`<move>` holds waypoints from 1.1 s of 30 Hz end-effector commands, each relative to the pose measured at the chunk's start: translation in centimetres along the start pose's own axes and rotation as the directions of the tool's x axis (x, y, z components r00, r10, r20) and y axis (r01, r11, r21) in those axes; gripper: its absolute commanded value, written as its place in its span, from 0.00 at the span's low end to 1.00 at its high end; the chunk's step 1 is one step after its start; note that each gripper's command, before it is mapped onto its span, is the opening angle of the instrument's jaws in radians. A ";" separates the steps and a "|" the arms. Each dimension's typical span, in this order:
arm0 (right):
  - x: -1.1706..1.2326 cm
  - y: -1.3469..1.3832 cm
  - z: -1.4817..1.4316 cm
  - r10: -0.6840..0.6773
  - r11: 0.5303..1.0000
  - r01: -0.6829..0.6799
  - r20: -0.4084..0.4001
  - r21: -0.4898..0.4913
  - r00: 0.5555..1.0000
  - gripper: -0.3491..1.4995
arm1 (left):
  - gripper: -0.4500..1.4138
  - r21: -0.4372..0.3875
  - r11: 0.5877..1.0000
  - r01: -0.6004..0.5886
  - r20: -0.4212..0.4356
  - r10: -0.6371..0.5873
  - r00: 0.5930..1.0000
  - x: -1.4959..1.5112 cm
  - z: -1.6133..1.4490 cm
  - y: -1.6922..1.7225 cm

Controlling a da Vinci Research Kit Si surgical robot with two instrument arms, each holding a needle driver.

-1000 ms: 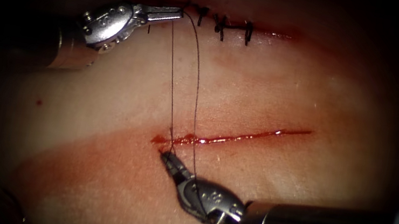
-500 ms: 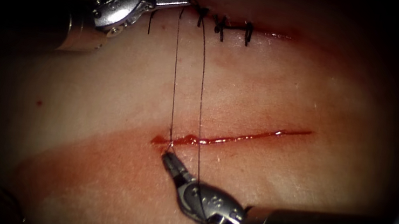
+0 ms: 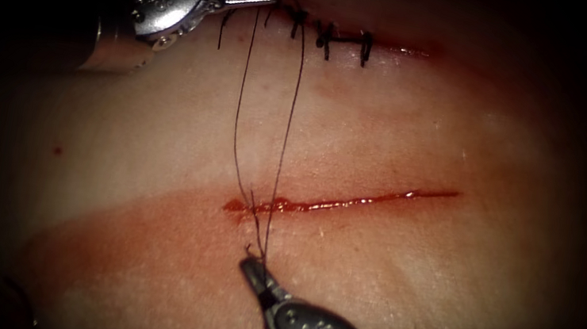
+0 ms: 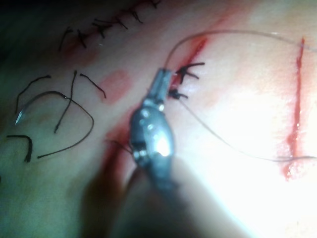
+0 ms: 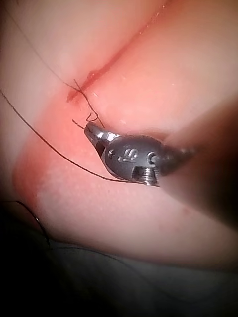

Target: Wound Closure

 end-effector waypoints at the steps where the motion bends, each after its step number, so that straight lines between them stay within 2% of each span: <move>1: -0.08 -0.09 0.02 0.003 1.000 -0.003 0.002 0.003 1.000 0.00 | 0.00 -0.002 1.000 0.000 0.000 0.000 1.000 -0.05 0.05 -0.03; 12: -0.07 -0.15 -0.03 0.002 1.000 -0.002 -0.004 0.013 1.000 0.00 | 0.00 0.007 1.000 0.003 -0.001 -0.003 1.000 -0.03 0.13 -0.34; 33: -0.15 -0.36 -0.02 -0.017 0.996 0.015 0.021 0.093 1.000 0.00 | 0.00 0.120 0.991 -0.060 0.074 0.051 0.996 -0.17 0.32 -1.00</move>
